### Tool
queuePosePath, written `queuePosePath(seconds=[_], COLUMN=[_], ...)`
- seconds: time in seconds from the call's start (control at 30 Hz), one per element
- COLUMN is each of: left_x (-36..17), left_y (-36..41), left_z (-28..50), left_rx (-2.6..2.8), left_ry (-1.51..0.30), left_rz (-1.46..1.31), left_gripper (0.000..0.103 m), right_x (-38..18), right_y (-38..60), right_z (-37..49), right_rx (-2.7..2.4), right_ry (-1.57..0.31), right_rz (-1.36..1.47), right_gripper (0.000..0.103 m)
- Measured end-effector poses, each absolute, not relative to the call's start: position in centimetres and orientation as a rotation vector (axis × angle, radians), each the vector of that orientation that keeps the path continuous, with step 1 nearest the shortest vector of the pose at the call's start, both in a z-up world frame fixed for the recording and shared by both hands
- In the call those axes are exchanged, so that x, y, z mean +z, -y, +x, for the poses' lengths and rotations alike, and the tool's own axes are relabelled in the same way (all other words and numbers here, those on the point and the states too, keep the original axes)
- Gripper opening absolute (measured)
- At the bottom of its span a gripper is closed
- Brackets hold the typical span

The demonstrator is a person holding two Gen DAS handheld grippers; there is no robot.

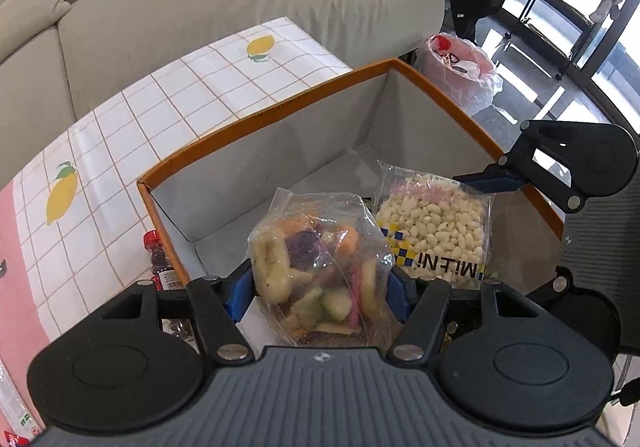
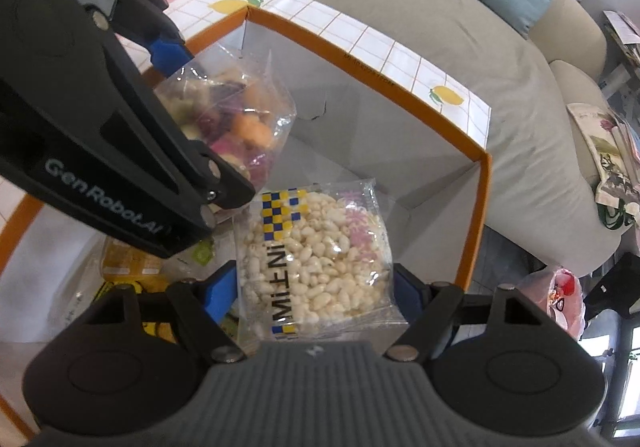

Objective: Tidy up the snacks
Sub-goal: 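Carry both bags over the orange box and open both grippers to drop them, then withdraw both tools from the box back over the table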

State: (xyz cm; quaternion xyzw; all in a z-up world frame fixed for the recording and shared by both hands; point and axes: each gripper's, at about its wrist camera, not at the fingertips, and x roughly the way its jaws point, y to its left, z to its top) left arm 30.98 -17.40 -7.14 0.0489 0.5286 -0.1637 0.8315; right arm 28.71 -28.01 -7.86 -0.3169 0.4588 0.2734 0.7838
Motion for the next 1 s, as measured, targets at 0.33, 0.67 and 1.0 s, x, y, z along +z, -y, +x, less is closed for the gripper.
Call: queuePosePath(seconds=[0.33,0.67,1.0], left_x=[-8.1,-6.0,-1.0], left_y=[18.4,18.5,17.9], left_z=[31.9,30.9,27.0], left_rx=[-0.357,-0.356,-0.383], left_ry=[-1.132,-1.111,-1.022], left_rz=[0.125,0.131,0.164], left_gripper=[0.075,0.089,0.089], right_x=[-9.3,-8.5,-5.3], right_y=[27.9,28.3,29.3], right_z=[30.6,30.1,28.3], right_rx=[0.6,0.605,0.544], right_ry=[-1.047,-1.048,-1.094], right_rz=[-0.674,-0.671,-0.542], right_gripper=[0.077,0.087,0.089])
